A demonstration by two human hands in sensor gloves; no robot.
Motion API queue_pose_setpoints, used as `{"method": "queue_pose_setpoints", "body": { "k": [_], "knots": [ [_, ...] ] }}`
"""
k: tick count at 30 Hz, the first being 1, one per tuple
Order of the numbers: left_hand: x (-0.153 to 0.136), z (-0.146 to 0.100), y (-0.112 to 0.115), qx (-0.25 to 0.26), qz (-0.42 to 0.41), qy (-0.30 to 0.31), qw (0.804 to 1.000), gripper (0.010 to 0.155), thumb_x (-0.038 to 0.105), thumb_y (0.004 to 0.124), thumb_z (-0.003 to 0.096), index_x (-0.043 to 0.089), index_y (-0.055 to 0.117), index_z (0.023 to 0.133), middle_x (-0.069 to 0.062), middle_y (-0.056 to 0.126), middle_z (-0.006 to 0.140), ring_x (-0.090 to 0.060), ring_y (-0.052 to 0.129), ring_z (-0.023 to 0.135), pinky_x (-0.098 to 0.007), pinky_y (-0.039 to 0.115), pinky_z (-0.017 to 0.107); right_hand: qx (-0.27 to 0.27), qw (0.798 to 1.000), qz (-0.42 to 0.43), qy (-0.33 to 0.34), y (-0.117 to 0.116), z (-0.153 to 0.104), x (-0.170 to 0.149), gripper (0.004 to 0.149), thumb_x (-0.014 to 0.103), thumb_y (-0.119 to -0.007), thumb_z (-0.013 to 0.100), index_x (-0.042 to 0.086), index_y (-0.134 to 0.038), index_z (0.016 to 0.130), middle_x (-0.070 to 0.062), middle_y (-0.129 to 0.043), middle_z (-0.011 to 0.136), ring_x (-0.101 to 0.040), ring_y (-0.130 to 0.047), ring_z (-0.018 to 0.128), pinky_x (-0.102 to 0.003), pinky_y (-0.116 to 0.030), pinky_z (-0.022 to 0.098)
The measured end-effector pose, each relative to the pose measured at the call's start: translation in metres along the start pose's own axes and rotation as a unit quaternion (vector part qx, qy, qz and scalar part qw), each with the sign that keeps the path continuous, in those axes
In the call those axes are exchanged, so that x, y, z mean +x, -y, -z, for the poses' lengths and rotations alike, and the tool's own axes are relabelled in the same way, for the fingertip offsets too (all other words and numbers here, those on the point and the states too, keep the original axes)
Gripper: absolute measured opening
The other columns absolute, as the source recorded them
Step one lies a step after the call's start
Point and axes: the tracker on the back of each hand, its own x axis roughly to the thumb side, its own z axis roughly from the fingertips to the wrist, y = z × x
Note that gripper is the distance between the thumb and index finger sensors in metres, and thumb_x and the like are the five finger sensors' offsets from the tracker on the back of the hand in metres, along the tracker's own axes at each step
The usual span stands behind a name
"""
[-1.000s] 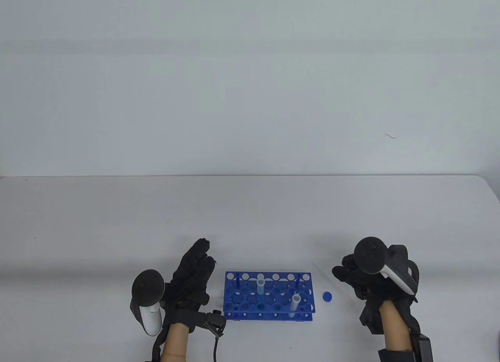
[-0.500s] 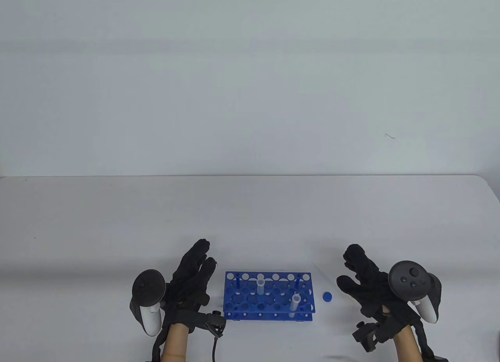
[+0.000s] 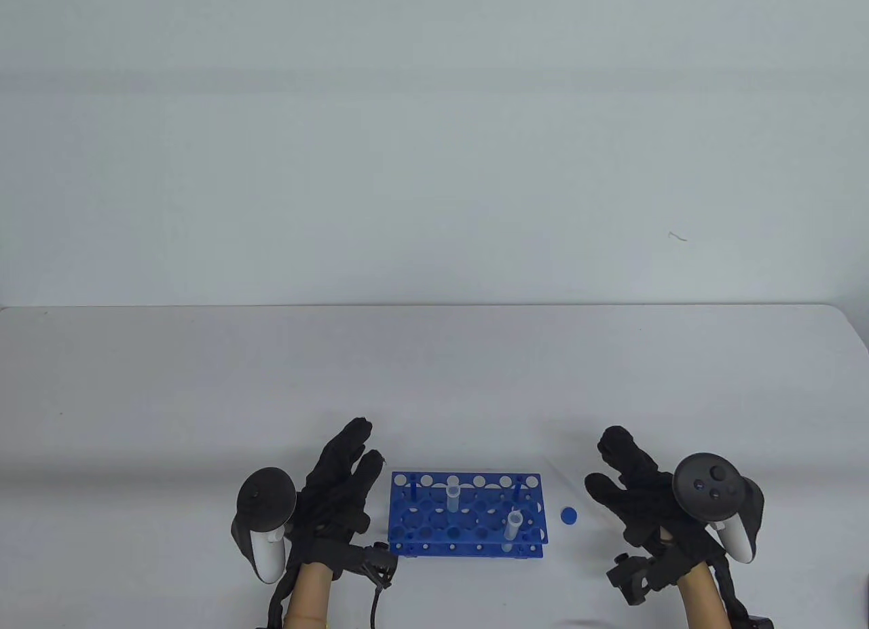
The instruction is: Press a plastic transfer pipette bulb to move liquid between test tubes
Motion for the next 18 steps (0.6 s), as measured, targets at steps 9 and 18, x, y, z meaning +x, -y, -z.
{"method": "queue_pose_setpoints", "body": {
  "k": [9,18],
  "knots": [
    [-0.0017,-0.0001,0.0018,-0.003,0.003,-0.007,1.0,0.076,0.066,0.069,0.0427,0.035,0.053,0.111,0.004,0.054,0.12,-0.022,0.054,0.106,-0.052,0.045,0.085,0.001,1.0,0.013,-0.005,-0.0016,0.0004,-0.0026,0.088,0.054,-0.076,0.035,0.002,-0.051,0.101,-0.023,-0.066,0.104,-0.045,-0.074,0.091,-0.059,-0.067,0.06],
    [-0.0007,-0.0011,0.0011,-0.012,0.013,-0.015,1.0,0.076,0.067,0.068,0.0432,0.037,0.051,0.111,0.005,0.053,0.121,-0.021,0.052,0.107,-0.052,0.044,0.086,0.0,1.0,0.007,-0.001,-0.0032,0.001,-0.002,0.086,0.053,-0.076,0.035,0.003,-0.053,0.101,-0.022,-0.067,0.103,-0.045,-0.074,0.091,-0.059,-0.067,0.061]
  ]
}}
